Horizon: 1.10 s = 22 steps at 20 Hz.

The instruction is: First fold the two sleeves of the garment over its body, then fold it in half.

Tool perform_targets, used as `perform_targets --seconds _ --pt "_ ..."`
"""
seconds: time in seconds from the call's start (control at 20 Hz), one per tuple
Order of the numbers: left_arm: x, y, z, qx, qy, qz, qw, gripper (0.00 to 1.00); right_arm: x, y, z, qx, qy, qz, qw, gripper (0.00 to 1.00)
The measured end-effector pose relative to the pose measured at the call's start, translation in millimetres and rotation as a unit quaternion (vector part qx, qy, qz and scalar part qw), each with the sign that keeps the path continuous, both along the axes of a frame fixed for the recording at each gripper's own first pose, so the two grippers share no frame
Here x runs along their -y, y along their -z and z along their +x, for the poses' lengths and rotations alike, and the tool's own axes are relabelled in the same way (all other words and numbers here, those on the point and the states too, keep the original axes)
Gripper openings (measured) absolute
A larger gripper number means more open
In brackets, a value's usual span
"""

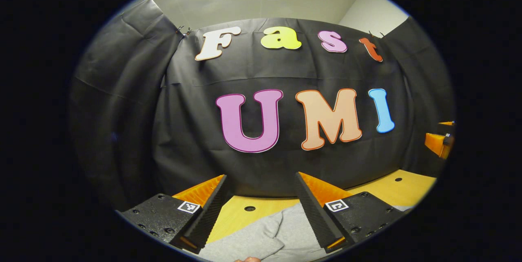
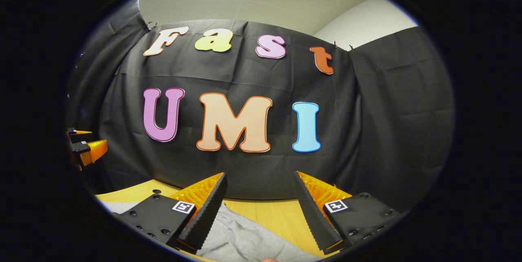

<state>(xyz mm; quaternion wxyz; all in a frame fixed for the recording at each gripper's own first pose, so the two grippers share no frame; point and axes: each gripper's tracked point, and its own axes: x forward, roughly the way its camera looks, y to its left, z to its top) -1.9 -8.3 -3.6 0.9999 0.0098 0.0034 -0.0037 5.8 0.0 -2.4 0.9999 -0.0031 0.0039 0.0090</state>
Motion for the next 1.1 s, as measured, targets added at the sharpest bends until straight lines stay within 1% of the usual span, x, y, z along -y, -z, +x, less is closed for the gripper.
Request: perform_targets --seconds 0.05,0.1,0.25,0.3,0.35,0.4,0.45,0.55,0.6,0.65,0.7,0.8,0.85,0.9,0.95,1.05,1.1 --pt "-0.3 -0.2 0.7 0.0 -0.001 0.0 1.0 0.95 0.6 1.3 -0.1 -0.001 0.0 0.002 1.0 0.99" --pt "0.2 0.9 0.3 -0.001 -0.001 0.001 1.0 0.98 0.5 1.8 0.1 -0.002 0.0 0.002 1.0 0.99" --pt "3.3 3.1 0.9 -0.003 0.002 0.001 1.0 0.98 4.6 6.7 0.3 -0.007 0.0 -0.002 1.0 0.99" --pt "5.4 4.3 2.1 -0.003 0.005 0.0 1.0 0.95 10.5 6.6 1.0 -0.007 0.004 -0.006 1.0 1.0" --pt "8.1 4.2 3.6 -0.003 0.007 -0.001 1.0 0.95 18.3 7.7 1.5 -0.008 0.009 -0.008 1.0 1.0" --pt "10.8 5.3 4.1 -0.004 0.011 -0.002 1.0 0.98 26.0 9.8 2.4 -0.011 0.015 -0.011 1.0 1.0" --pt "14.2 6.0 5.4 -0.005 0.014 -0.003 1.0 0.95 35.0 14.3 4.3 -0.018 0.02 -0.014 1.0 1.0" --pt "19.1 7.4 7.5 -0.006 0.02 -0.006 1.0 0.95 53.2 25.5 5.1 -0.036 0.033 -0.022 0.999 1.0" --pt "20.9 8.9 7.2 -0.007 0.023 -0.007 1.0 0.98 62.9 31.6 5.8 -0.045 0.04 -0.024 0.998 0.99" --pt "22.6 9.4 8.2 -0.007 0.025 -0.007 1.0 0.95 71.6 38.6 4.9 -0.056 0.045 -0.026 0.997 0.99" --pt "23.6 10.7 9.5 -0.009 0.027 -0.006 1.0 0.98 79.9 46.6 3.2 -0.068 0.05 -0.028 0.996 0.99" --pt "27.6 13.6 12.6 -0.011 0.031 -0.005 0.999 0.98 97.0 62.1 -0.2 -0.09 0.06 -0.037 0.993 1.0" --pt "29.4 15.6 14.1 -0.014 0.033 -0.003 0.999 0.98 106.8 70.8 -1.8 -0.102 0.066 -0.043 0.992 0.99" --pt "30.8 17.9 15.8 -0.016 0.035 -0.003 0.999 0.95 115.5 79.8 -4.2 -0.113 0.072 -0.048 0.99 0.99" --pt "32.5 19.1 16.6 -0.018 0.038 -0.004 0.999 0.98 124.4 88.3 -7.3 -0.124 0.078 -0.051 0.988 1.0" --pt "38.7 22.1 18.4 -0.022 0.044 -0.003 0.999 0.98 139.1 109.2 -13.2 -0.15 0.088 -0.06 0.983 1.0" --pt "42.3 23.8 18.8 -0.022 0.048 -0.002 0.999 0.95 146.7 122.3 -18.0 -0.165 0.092 -0.064 0.98 0.99"
